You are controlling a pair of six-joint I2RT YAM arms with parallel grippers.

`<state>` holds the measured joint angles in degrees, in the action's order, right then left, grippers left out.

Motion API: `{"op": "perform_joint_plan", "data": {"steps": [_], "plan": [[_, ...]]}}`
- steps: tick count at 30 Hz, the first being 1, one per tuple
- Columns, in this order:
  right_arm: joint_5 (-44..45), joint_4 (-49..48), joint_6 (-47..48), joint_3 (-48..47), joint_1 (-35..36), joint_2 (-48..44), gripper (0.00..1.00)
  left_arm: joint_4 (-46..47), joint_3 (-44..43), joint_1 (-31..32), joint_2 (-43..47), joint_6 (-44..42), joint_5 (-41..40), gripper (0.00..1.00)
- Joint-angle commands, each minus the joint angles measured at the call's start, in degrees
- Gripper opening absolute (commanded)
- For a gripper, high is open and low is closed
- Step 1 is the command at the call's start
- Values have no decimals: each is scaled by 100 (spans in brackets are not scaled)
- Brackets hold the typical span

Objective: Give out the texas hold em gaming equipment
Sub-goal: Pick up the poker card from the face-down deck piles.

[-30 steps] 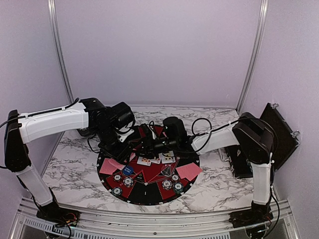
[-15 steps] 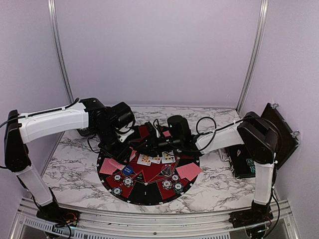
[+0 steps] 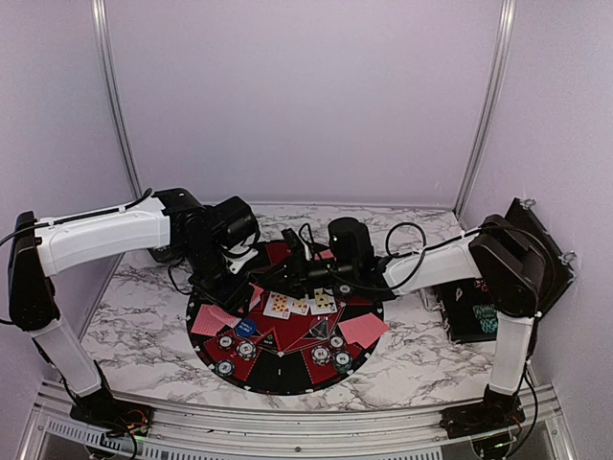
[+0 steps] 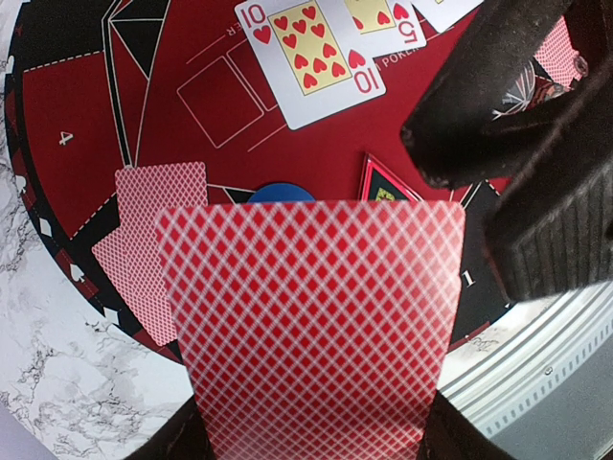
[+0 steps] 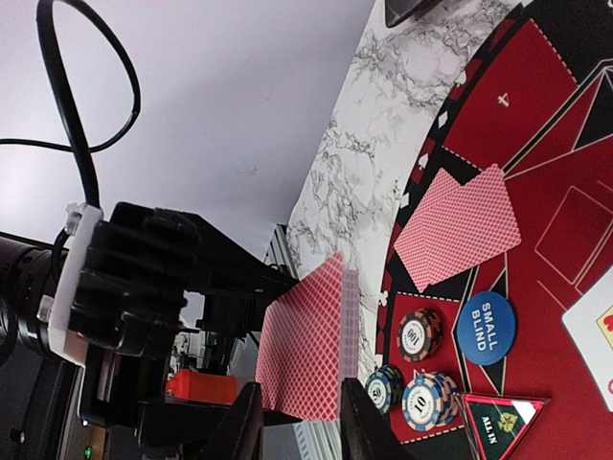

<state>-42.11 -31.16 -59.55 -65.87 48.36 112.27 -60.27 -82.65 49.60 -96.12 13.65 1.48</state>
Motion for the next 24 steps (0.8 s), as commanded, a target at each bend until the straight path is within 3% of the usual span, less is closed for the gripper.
{"op": "perform_joint_plan", "data": {"steps": [1, 24], "plan": [[-8, -80, -44, 24, 29, -84, 26, -64, -5, -38, 74, -70, 37, 52], [-8, -20, -75, 15, 138, 28, 21, -57, 4, -38, 86, -63, 41, 52]]}}
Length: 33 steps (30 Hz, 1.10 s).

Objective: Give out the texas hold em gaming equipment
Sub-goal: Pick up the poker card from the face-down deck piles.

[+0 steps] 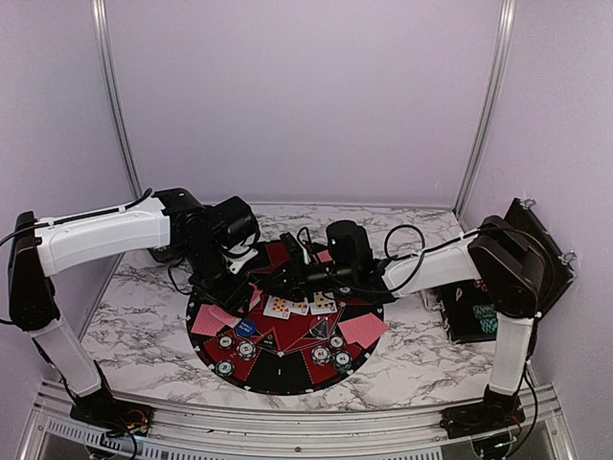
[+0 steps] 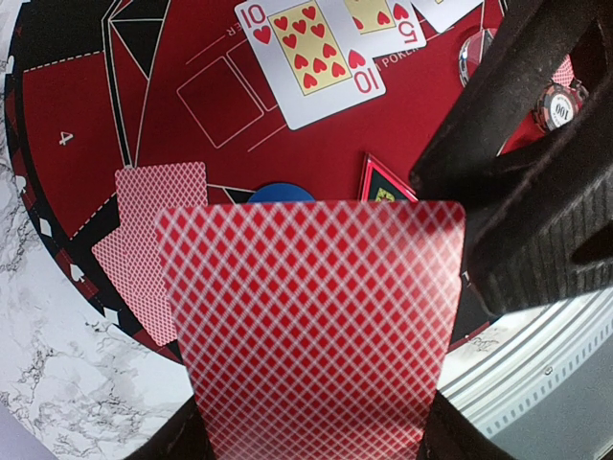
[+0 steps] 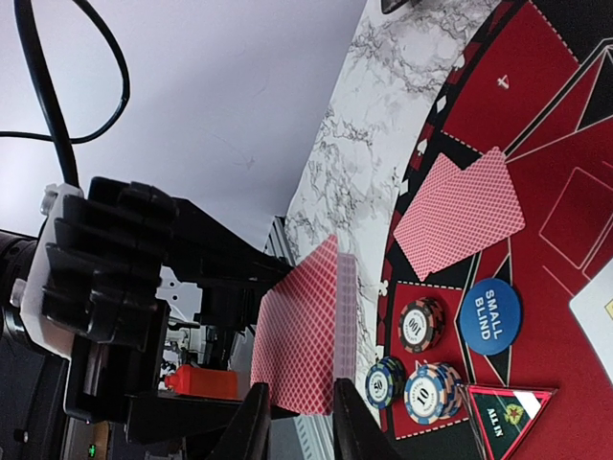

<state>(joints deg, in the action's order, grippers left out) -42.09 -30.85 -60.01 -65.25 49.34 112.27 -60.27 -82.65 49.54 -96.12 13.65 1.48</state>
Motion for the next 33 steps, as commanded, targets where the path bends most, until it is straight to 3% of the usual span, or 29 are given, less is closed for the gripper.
{"op": "perform_joint_plan", "data": {"steps": [1, 26, 33], "plan": [[-18, -52, -33, -49, 38, 39, 20, -55, 3, -31, 86, -70, 45, 52], [-63, -61, -81, -151, 40, 238, 0, -55, 55, -27, 146, -53, 37, 52], [5, -23, -71, -180, -53, 155, 0, -55, 99, -31, 176, -54, 37, 52]]}}
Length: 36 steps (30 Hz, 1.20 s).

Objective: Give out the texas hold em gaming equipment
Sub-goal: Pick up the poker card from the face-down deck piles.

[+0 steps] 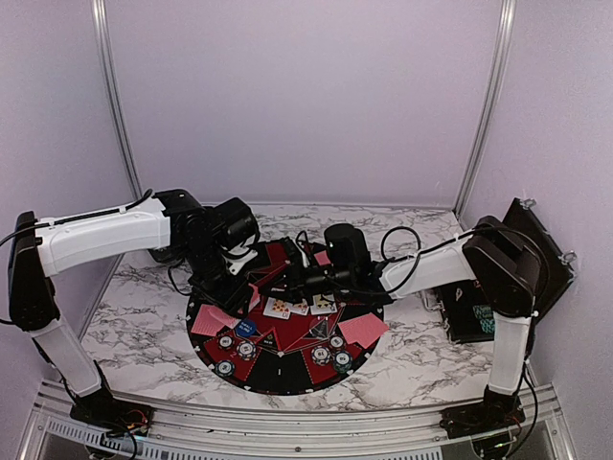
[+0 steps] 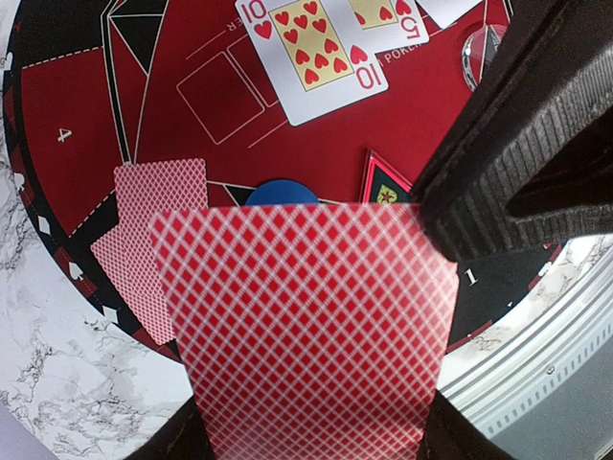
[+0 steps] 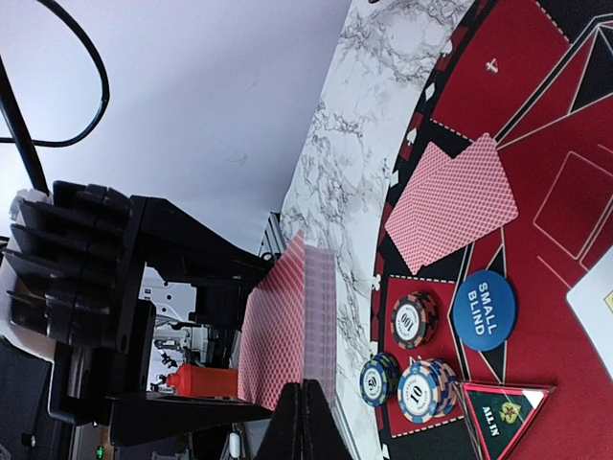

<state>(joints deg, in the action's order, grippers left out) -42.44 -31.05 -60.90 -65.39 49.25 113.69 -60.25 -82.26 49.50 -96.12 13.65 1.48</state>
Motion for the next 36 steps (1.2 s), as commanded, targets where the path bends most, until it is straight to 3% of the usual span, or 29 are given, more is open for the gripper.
{"op": "perform_joint_plan", "data": {"steps": [1, 36], "plan": [[49, 13, 32, -175, -61, 0, 0, -57, 61, -28, 185, -51, 37, 53], [163, 451, 390, -298, -465, -106, 0, -47, 105, -36, 230, -54, 47, 53]]}}
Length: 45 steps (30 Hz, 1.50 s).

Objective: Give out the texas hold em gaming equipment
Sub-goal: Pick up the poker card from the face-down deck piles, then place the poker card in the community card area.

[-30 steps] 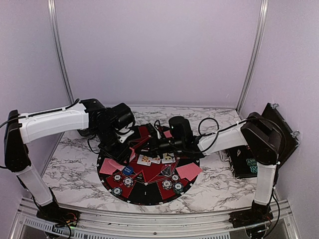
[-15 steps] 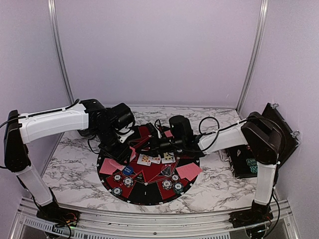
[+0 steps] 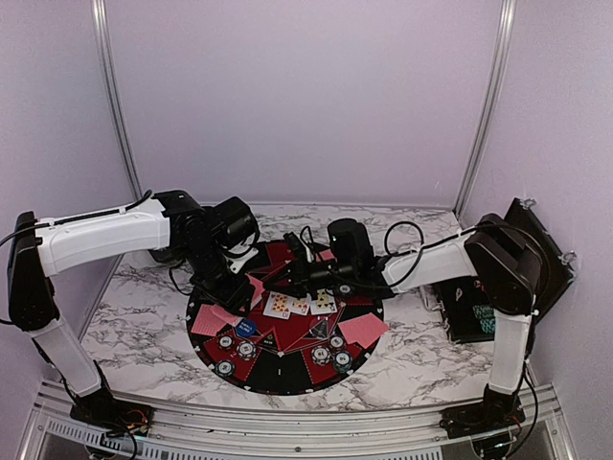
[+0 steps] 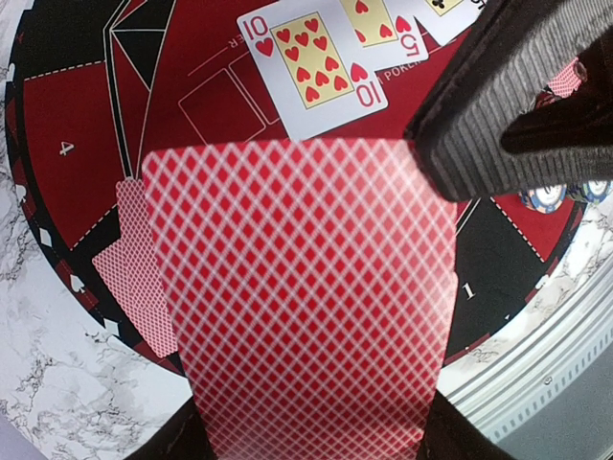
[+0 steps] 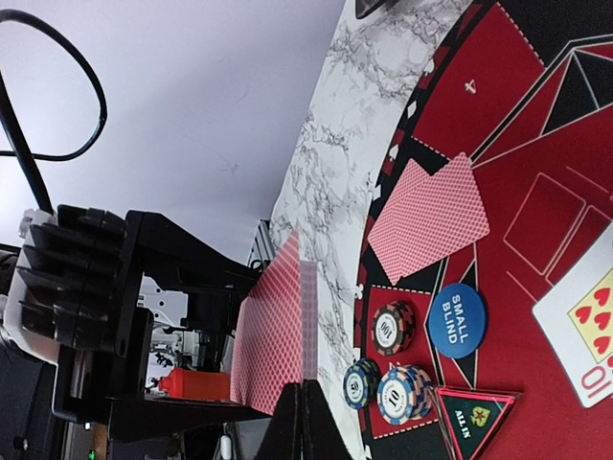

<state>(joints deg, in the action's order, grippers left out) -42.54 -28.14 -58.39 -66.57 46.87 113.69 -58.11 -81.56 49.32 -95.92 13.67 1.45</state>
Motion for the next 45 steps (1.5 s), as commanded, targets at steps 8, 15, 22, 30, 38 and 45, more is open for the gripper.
{"op": "perform_joint_plan", "data": {"steps": [8, 15, 22, 30, 38, 45], "plan": [[-7, 131, 146, -213, -353, -110, 0, -255, 83, -19, 240, -39, 30, 53], [-208, -83, 61, -154, -535, -123, 0, -246, 172, -18, 311, 5, 13, 53], [-492, -218, 41, -183, -845, -79, 0, -201, 316, -31, 428, 43, 4, 53], [-938, 359, 614, -693, -1163, 360, 0, -191, 411, -66, 529, 63, -5, 53], [-1346, 1992, 1898, -1952, -1156, 1228, 0, -189, 461, -81, 618, 80, -22, 53], [-1200, 3150, 2714, -2710, -1138, 1735, 0, -192, 470, -104, 611, 71, -5, 53]]}}
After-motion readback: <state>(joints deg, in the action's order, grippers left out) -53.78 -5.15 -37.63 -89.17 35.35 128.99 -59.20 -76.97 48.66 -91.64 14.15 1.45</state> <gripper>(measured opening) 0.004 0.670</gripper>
